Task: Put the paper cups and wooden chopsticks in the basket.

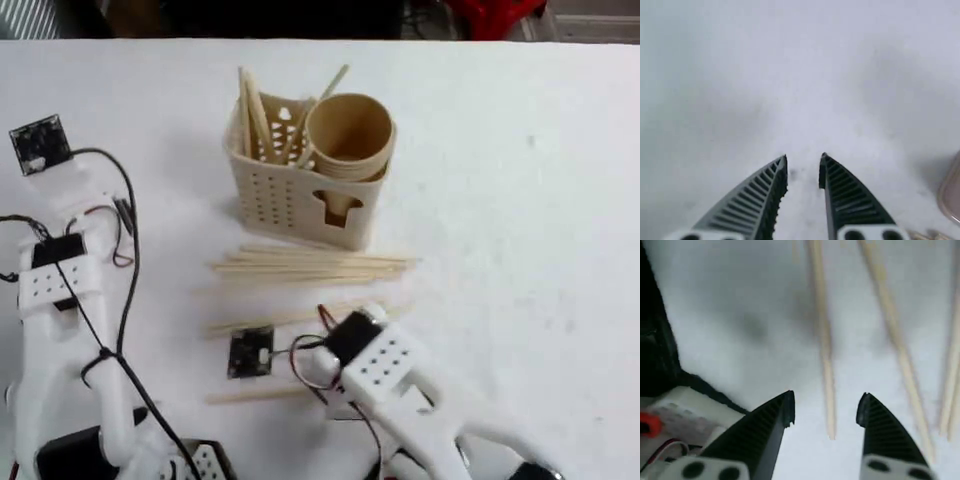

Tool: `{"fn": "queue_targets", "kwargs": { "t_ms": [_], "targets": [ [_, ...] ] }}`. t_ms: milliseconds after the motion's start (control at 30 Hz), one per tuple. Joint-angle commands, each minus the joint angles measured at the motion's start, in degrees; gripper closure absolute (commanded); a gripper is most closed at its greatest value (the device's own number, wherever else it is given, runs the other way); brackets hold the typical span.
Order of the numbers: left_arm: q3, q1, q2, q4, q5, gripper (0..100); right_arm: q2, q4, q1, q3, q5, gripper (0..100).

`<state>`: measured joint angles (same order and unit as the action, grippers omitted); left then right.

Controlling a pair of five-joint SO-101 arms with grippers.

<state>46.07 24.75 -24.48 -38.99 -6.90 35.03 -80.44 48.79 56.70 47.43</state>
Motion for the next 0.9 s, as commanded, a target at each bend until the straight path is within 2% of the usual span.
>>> {"fn": "queue_targets", "kwargs": {
  "t_ms": [0, 233, 500, 733, 867],
  "targets": [
    [-0.4, 0.2, -1.5, 1.2, 0.4, 88, -0.7, 5.7, 0.4, 1.8, 4.1, 78.3],
    [-0.4, 0.2, -1.5, 1.1, 0.4, 88, -0.7, 15.9, 0.0, 9.1, 5.3, 78.5],
    [-0.5, 0.2, -1.5, 0.9, 0.4, 88, -1.3, 22.9, -4.1, 10.5, 5.7, 91.5],
    [-0.4, 0.1, -1.5, 0.9, 0.4, 88, -1.4, 26.2, -4.0, 12.5, 5.7, 90.5],
    [-0.4, 0.1, -1.5, 0.9, 0.4, 88, -1.4, 26.2, -4.1, 12.7, 5.7, 80.1]
  ]
}}
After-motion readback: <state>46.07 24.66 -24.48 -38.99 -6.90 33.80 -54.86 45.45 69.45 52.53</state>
